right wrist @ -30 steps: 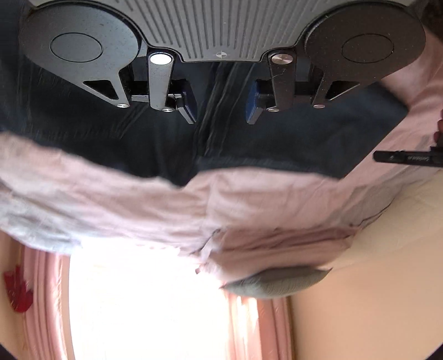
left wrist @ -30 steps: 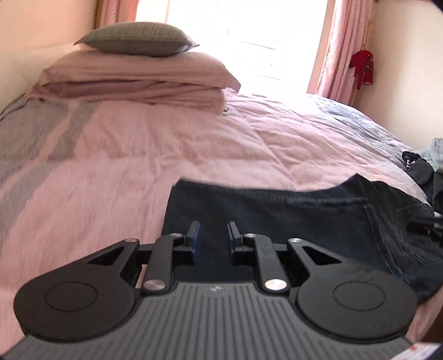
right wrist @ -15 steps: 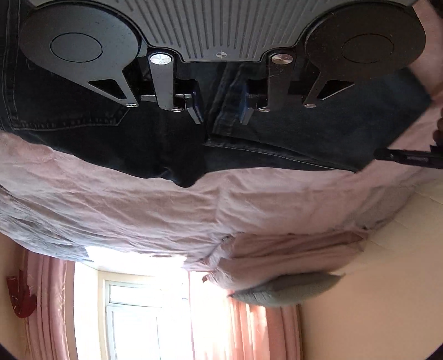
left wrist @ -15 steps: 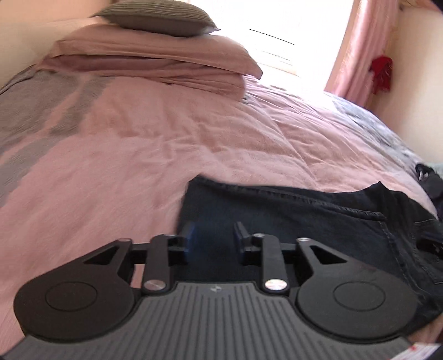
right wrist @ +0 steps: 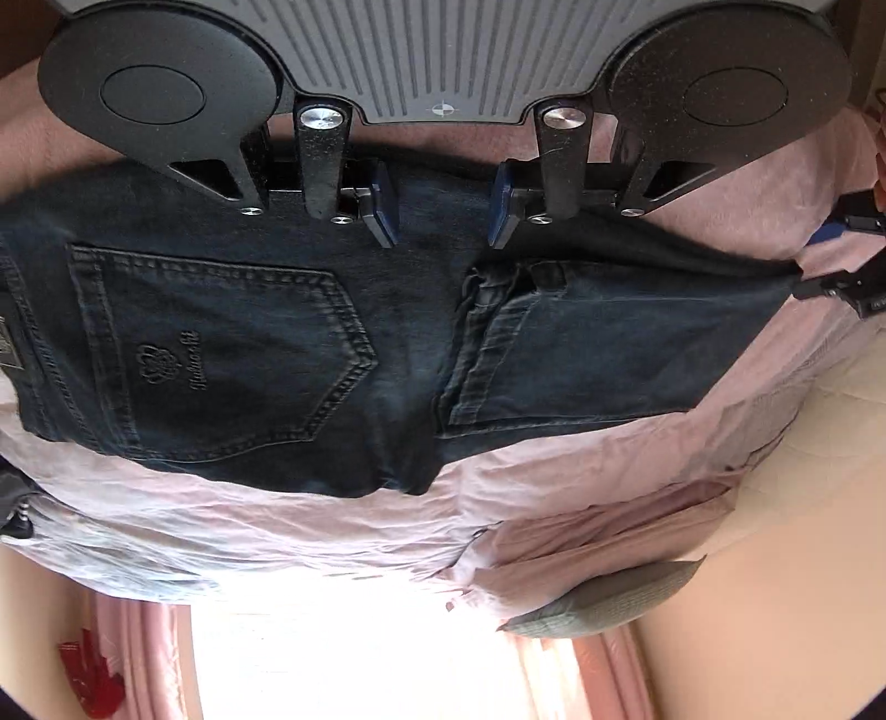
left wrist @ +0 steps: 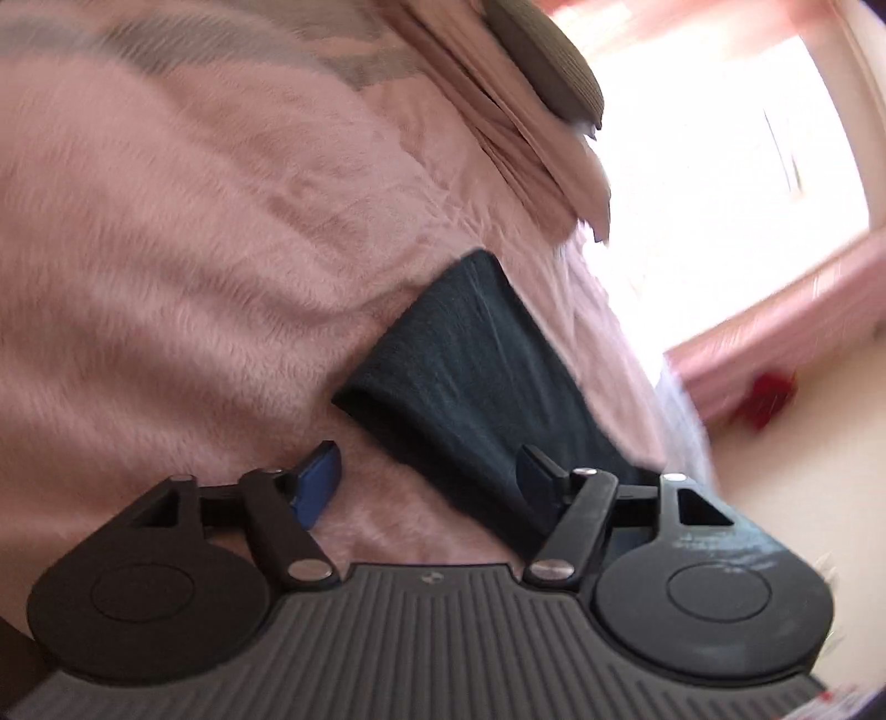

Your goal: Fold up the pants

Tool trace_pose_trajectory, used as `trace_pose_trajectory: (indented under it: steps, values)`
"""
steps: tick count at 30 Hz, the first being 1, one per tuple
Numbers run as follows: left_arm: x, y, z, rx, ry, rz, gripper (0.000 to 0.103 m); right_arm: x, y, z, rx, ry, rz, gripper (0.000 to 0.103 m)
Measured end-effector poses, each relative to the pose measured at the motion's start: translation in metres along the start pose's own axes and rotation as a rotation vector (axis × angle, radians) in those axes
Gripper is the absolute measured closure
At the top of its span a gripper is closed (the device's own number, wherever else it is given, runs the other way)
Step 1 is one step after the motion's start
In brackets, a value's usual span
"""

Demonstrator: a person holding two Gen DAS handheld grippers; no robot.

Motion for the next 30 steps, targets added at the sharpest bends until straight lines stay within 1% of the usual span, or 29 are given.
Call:
trace_pose_trajectory:
  steps: [2, 3, 5, 6, 7, 8, 10, 12, 13, 14, 15, 16, 17, 18, 19, 22, 24, 27, 30]
  values:
    - [-0.015, -0.006, -0.003, 0.047, 0.16, 0.048, 0.037, 0.005, 0.007, 0.003, 0.003, 0.001, 0.027, 0.071]
    - [-0.022, -0.009, -0.005, 0.071, 0.214, 0.06, 0.038, 0.008, 0.011, 0.004, 0.006, -0.005, 0.036, 0.07]
    - [-0.029, -0.015, -0.009, 0.103, 0.254, 0.069, 0.038, 0.017, 0.018, 0.004, 0.016, -0.023, 0.061, 0.07]
    - [-0.029, -0.019, -0.011, 0.113, 0.253, 0.074, 0.04, 0.023, 0.024, 0.004, 0.027, -0.034, 0.083, 0.07]
    - [-0.026, -0.023, -0.015, 0.109, 0.232, 0.07, 0.044, 0.03, 0.029, 0.003, 0.038, -0.046, 0.108, 0.07]
    - [-0.022, -0.027, -0.018, 0.108, 0.197, 0.076, 0.044, 0.039, 0.033, 0.002, 0.047, -0.06, 0.131, 0.07]
    - [-0.013, -0.034, -0.022, 0.106, 0.135, 0.092, 0.056, 0.055, 0.041, 0.0, 0.063, -0.09, 0.17, 0.07]
    - [-0.009, -0.039, -0.02, 0.103, 0.08, 0.106, 0.059, 0.07, 0.048, -0.003, 0.079, -0.115, 0.206, 0.07]
    - [-0.012, -0.042, -0.016, 0.102, 0.064, 0.093, 0.068, 0.076, 0.053, -0.004, 0.088, -0.123, 0.22, 0.07]
    - [-0.016, -0.044, -0.013, 0.105, 0.068, 0.075, 0.075, 0.083, 0.056, -0.005, 0.097, -0.128, 0.232, 0.07]
    - [-0.018, -0.045, -0.01, 0.114, 0.08, 0.074, 0.077, 0.089, 0.059, -0.006, 0.102, -0.131, 0.243, 0.07]
    - [-0.018, -0.044, -0.01, 0.123, 0.081, 0.071, 0.083, 0.095, 0.062, -0.006, 0.104, -0.134, 0.259, 0.07]
    - [-0.014, -0.043, -0.011, 0.133, 0.064, 0.065, 0.086, 0.102, 0.065, -0.006, 0.104, -0.137, 0.278, 0.07]
    - [-0.006, -0.042, -0.012, 0.144, 0.026, 0.059, 0.093, 0.109, 0.068, -0.006, 0.104, -0.14, 0.296, 0.07]
    - [0.005, -0.042, -0.013, 0.155, -0.032, 0.042, 0.096, 0.116, 0.072, -0.005, 0.104, -0.145, 0.314, 0.07]
    - [0.042, -0.034, -0.013, 0.197, -0.259, -0.028, 0.097, 0.141, 0.085, -0.004, 0.113, -0.172, 0.363, 0.07]
    - [0.077, -0.027, -0.012, 0.234, -0.407, -0.038, 0.098, 0.158, 0.097, -0.002, 0.13, -0.199, 0.39, 0.07]
    - [0.143, -0.017, -0.002, 0.277, -0.629, -0.002, 0.098, 0.185, 0.112, 0.002, 0.155, -0.241, 0.428, 0.07]
    - [0.23, -0.015, 0.03, 0.299, -0.854, 0.102, 0.098, 0.211, 0.128, 0.008, 0.179, -0.278, 0.463, 0.07]
Point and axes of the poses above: each gripper's, at about its wrist camera, not at the fingertips, and y roughly against the way its jaws point, x to its right, z to its underside, the point moved 4 cm from there along -y, roughly the way its jaws point, and after that the axes turned 1 degree about x, right-handed, at the moved point
